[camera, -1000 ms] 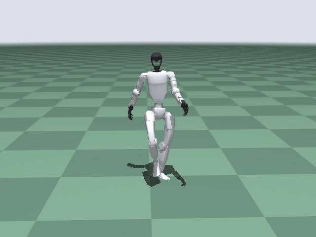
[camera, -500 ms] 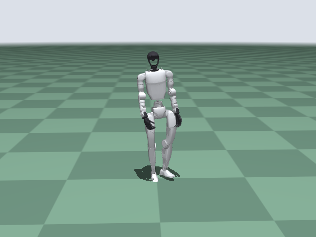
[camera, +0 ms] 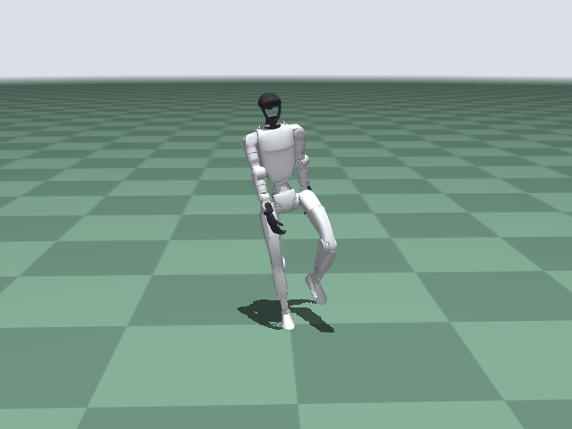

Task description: In place motions

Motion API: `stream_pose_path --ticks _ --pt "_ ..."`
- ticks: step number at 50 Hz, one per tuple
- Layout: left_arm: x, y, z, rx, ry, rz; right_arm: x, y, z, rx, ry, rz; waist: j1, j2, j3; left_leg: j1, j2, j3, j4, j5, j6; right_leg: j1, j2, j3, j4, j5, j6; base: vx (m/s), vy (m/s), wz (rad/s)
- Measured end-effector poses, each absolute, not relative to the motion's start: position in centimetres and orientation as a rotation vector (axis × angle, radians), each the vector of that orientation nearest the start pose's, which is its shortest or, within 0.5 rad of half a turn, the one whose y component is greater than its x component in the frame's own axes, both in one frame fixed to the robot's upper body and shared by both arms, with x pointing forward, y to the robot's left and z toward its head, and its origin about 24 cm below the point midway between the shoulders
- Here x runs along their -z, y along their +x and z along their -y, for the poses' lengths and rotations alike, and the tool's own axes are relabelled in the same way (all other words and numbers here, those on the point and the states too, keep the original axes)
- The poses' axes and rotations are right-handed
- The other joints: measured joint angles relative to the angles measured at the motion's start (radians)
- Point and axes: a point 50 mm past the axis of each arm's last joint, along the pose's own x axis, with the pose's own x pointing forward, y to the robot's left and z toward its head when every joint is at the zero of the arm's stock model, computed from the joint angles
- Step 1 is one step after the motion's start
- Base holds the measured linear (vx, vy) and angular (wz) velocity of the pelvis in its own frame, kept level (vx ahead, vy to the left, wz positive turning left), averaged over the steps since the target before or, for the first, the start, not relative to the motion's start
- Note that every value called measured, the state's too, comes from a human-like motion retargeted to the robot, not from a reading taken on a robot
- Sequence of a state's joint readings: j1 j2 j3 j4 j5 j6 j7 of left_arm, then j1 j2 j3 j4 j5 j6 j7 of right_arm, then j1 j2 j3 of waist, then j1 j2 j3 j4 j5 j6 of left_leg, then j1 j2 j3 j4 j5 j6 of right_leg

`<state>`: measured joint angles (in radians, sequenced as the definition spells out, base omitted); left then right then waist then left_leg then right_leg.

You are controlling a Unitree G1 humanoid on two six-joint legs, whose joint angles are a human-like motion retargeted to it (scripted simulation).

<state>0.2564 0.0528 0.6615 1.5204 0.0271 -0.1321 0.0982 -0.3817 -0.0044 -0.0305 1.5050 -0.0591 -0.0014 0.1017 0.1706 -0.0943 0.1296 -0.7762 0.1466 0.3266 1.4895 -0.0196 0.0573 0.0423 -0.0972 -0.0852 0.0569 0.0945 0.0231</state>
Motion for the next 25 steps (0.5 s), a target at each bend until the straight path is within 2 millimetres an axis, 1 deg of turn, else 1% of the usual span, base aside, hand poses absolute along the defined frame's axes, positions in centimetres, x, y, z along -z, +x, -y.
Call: stream_pose_path --ticks 1,2,3,4,5,6,7,8,9,10,12,13,15,17,18,20,22,25 --pt "16.8 -10.0 -18.1 -0.720 -0.360 -1.652 12.7 21.5 11.4 -0.256 -0.029 -1.013 0.064 -0.019 0.025 -0.082 0.037 0.032 0.081 -0.033 0.012 -0.010 -0.018 0.036 0.013 0.000 -0.004 -0.26 -0.08 -1.50" --pt "16.5 -11.5 -17.3 -0.678 -0.410 -1.724 10.5 24.7 9.5 -0.327 -0.019 -0.892 0.121 -0.038 0.049 -0.157 0.062 0.056 0.148 -0.061 0.018 -0.019 -0.038 0.066 0.026 0.000 -0.007 -0.21 -0.08 -1.53" --pt "16.1 -12.7 -16.6 -0.635 -0.452 -1.791 8.3 27.1 8.2 -0.397 -0.019 -0.784 0.163 -0.056 0.072 -0.219 0.064 0.065 0.188 -0.077 0.010 -0.027 -0.060 0.083 0.038 0.000 -0.008 -0.15 -0.06 -1.35" --pt "15.5 -14.3 -15.8 -0.569 -0.496 -1.864 5.1 30.1 6.9 -0.482 -0.053 -0.632 0.205 -0.074 0.100 -0.287 0.066 0.078 0.216 -0.084 0.001 -0.041 -0.089 0.078 0.058 0.000 -0.012 -0.11 -0.06 -1.22" --pt "14.8 -15.9 -15.0 -0.493 -0.546 -1.941 1.2 32.9 5.6 -0.572 -0.109 -0.458 0.248 -0.093 0.131 -0.358 0.068 0.093 0.238 -0.088 -0.009 -0.059 -0.122 0.062 0.083 -0.001 -0.019 -0.03 -0.04 -0.99" --pt "14.2 -17.1 -14.7 -0.449 -0.548 -1.989 -1.6 34.7 5.4 -0.585 -0.191 -0.334 0.276 -0.109 0.146 -0.395 0.066 0.105 0.237 -0.090 -0.018 -0.081 -0.144 0.056 0.112 -0.007 -0.025 0.05 -0.02 -0.72" --pt "13.6 -18.3 -14.5 -0.416 -0.541 -2.036 -4.2 36.2 5.4 -0.576 -0.275 -0.221 0.303 -0.125 0.158 -0.425 0.064 0.118 0.233 -0.092 -0.024 -0.103 -0.165 0.055 0.140 -0.013 -0.030 0.17 0.02 -0.34" --pt "12.9 -19.5 -14.5 -0.405 -0.513 -2.084 -6.3 37.3 5.8 -0.528 -0.359 -0.128 0.327 -0.143 0.162 -0.440 0.059 0.132 0.224 -0.095 -0.026 -0.125 -0.186 0.063 0.168 -0.022 -0.031 0.20 0.02 -0.13" --pt "12.4 -20.4 -14.4 -0.410 -0.491 -2.119 -7.9 38.0 6.0 -0.467 -0.430 -0.053 0.341 -0.153 0.163 -0.442 0.060 0.139 0.219 -0.102 -0.023 -0.135 -0.197 0.063 0.186 -0.029 -0.034 0.20 0.02 0.05" --pt "12.0 -21.2 -14.3 -0.422 -0.472 -2.146 -9.3 38.6 6.2 -0.400 -0.492 0.016 0.349 -0.159 0.163 -0.436 0.063 0.143 0.216 -0.110 -0.018 -0.138 -0.202 0.059 0.199 -0.036 -0.036 0.10 -0.02 0.24" --pt "11.9 -21.4 -13.9 -0.446 -0.482 -2.151 -10.7 39.2 6.6 -0.294 -0.532 0.084 0.345 -0.150 0.155 -0.401 0.049 0.126 0.210 -0.121 -0.012 -0.120 -0.191 0.047 0.188 -0.039 -0.035 0.00 -0.03 0.47" --pt "11.8 -21.5 -13.5 -0.459 -0.503 -2.146 -10.7 39.2 6.7 -0.281 -0.522 0.086 0.341 -0.152 0.139 -0.373 0.038 0.123 0.198 -0.123 -0.012 -0.113 -0.189 0.045 0.169 -0.034 -0.031 0.01 -0.01 0.59" --pt "12.1 -21.2 -13.0 -0.484 -0.550 -2.109 -9.7 38.7 6.4 -0.285 -0.466 0.063 0.323 -0.144 0.098 -0.295 0.021 0.110 0.156 -0.124 -0.027 -0.099 -0.175 0.019 0.137 -0.031 -0.025 0.08 0.03 0.67" --pt "12.7 -20.1 -13.3 -0.511 -0.599 -2.053 -8.3 38.1 6.3 -0.325 -0.381 0.014 0.284 -0.102 0.055 -0.218 -0.002 0.052 0.111 -0.128 -0.054 -0.070 -0.123 -0.025 0.114 -0.035 -0.025 0.12 0.07 0.75" --pt "13.1 -19.5 -13.2 -0.519 -0.610 -2.022 -6.9 37.5 6.0 -0.342 -0.349 -0.033 0.269 -0.102 0.020 -0.149 -0.024 0.050 0.043 -0.130 -0.070 -0.070 -0.117 -0.029 0.094 -0.033 -0.017 0.13 0.08 0.76" --pt "13.8 -18.2 -13.8 -0.555 -0.636 -1.961 -4.6 36.2 5.7 -0.401 -0.266 -0.109 0.207 -0.072 -0.022 -0.048 -0.059 -0.001 -0.042 -0.136 -0.094 -0.036 -0.081 -0.069 0.072 -0.043 -0.012 0.13 0.08 0.86" --pt "14.6 -16.6 -14.5 -0.556 -0.610 -1.887 -1.5 34.4 5.5 -0.427 -0.217 -0.210 0.154 -0.061 -0.080 0.114 -0.111 0.001 -0.250 -0.119 -0.076 -0.030 -0.058 -0.083 0.046 -0.048 -0.002 0.16 0.07 0.91" --pt "15.7 -13.9 -16.2 -0.569 -0.558 -1.789 3.0 31.0 6.0 -0.460 -0.174 -0.351 0.050 -0.028 -0.114 0.364 -0.214 -0.073 -0.590 -0.081 -0.058 0.030 -0.031 -0.142 0.025 -0.069 0.012 0.17 0.09 0.89"
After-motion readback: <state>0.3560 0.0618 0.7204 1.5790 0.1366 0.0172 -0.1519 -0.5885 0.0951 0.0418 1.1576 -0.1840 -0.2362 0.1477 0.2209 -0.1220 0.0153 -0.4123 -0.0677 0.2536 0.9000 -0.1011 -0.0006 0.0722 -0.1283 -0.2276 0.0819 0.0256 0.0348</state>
